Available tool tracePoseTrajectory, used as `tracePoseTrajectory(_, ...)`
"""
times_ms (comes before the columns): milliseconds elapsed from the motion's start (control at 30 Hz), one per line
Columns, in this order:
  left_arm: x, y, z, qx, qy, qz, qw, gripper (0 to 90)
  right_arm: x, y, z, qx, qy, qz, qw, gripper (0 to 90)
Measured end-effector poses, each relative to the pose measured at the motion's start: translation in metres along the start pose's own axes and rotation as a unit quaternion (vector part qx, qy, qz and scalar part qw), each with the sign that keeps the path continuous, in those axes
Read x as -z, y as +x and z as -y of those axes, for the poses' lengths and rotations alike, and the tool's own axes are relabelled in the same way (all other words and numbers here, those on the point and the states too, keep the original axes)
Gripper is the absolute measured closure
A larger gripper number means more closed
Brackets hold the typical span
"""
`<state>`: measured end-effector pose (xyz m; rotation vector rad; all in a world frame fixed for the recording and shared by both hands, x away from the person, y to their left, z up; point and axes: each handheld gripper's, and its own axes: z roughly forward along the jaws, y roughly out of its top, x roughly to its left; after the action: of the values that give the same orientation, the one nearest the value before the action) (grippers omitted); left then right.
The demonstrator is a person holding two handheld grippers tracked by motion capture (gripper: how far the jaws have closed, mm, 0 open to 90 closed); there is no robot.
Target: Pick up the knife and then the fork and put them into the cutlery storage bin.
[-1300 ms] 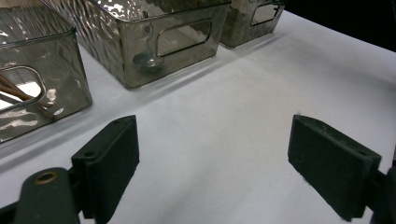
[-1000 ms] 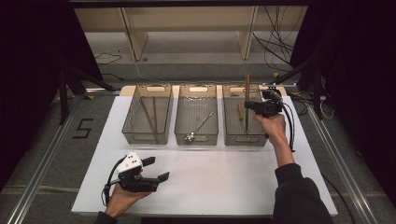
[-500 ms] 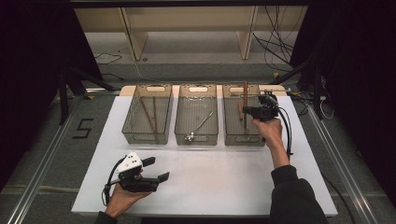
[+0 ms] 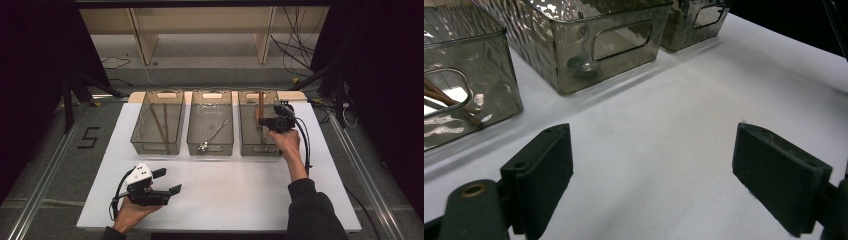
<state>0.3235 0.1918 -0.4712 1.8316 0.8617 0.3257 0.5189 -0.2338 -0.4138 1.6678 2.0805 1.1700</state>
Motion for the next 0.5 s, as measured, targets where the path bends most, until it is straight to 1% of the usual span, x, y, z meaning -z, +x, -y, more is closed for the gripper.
tracePoseTrajectory(67,0.0,0.0,0.0,0.0,0.001,0.0,1.0,16.2,0.001,-0.001,0.0,-0.004,-0.003,-0.002,1.0,72.5)
tracePoseTrajectory(133,0.0,0.0,0.0,0.001,0.001,0.0,1.0,16.2,0.003,0.0,0.0,0.003,-0.004,0.001,1.0,70.2)
tracePoseTrajectory(267,0.0,0.0,0.0,0.002,0.001,0.0,1.0,16.2,0.009,0.003,-0.001,0.01,-0.014,-0.002,0.9999,66.2)
tracePoseTrajectory(433,0.0,0.0,0.0,0.001,0.001,-0.001,1.0,16.2,0.015,0.007,-0.001,0.022,-0.021,-0.008,0.9995,62.4)
tracePoseTrajectory(500,0.0,0.0,0.0,0.002,0.001,-0.002,1.0,16.2,0.018,0.01,0.001,0.028,-0.028,-0.016,0.9991,60.2)
